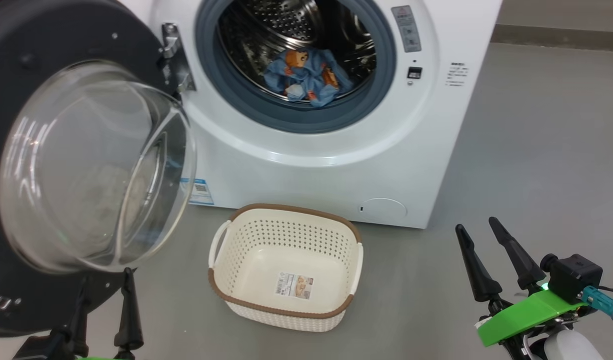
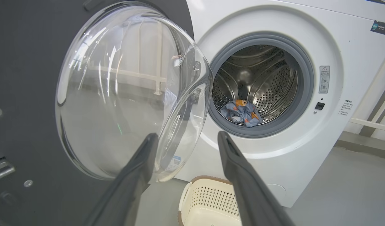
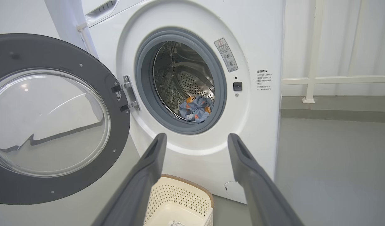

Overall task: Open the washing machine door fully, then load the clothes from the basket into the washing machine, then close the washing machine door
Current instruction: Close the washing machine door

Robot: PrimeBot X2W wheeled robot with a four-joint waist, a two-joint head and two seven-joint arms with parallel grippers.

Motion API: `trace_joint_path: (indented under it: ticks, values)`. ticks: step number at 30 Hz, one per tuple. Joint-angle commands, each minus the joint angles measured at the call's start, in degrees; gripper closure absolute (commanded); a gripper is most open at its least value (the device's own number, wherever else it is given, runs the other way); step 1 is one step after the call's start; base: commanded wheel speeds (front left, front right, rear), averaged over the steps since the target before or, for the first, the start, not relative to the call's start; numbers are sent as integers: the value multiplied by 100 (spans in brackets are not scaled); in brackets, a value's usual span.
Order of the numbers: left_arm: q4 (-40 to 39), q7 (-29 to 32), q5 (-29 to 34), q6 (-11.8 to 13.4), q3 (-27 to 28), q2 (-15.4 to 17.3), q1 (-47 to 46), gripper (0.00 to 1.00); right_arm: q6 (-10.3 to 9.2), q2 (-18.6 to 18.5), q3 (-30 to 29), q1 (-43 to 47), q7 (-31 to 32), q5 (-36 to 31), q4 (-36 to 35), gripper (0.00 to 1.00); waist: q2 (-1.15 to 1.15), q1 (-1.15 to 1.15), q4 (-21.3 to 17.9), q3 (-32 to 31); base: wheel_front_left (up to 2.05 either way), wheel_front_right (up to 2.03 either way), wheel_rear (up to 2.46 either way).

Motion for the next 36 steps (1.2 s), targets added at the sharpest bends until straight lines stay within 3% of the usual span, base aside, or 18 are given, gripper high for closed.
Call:
trace_joint_path:
  ticks: [1, 16, 36]
  values:
    - [-118, -47, 65, 57, 203, 127, -87, 0, 16, -58, 111, -16, -27, 22, -118, 0, 0, 0, 131, -25, 0, 0, 0]
    - [-131, -47, 292, 282, 277, 125, -54, 0, 16, 50, 175, -33, -27, 19, -108, 0, 0, 0, 789, -46, 0, 0, 0]
    - [-87, 12, 289, 403, 200, 167, 16, 0, 16, 70, 283, 16, -27, 41, -58, 0, 0, 0, 1604, -155, 0, 0, 0]
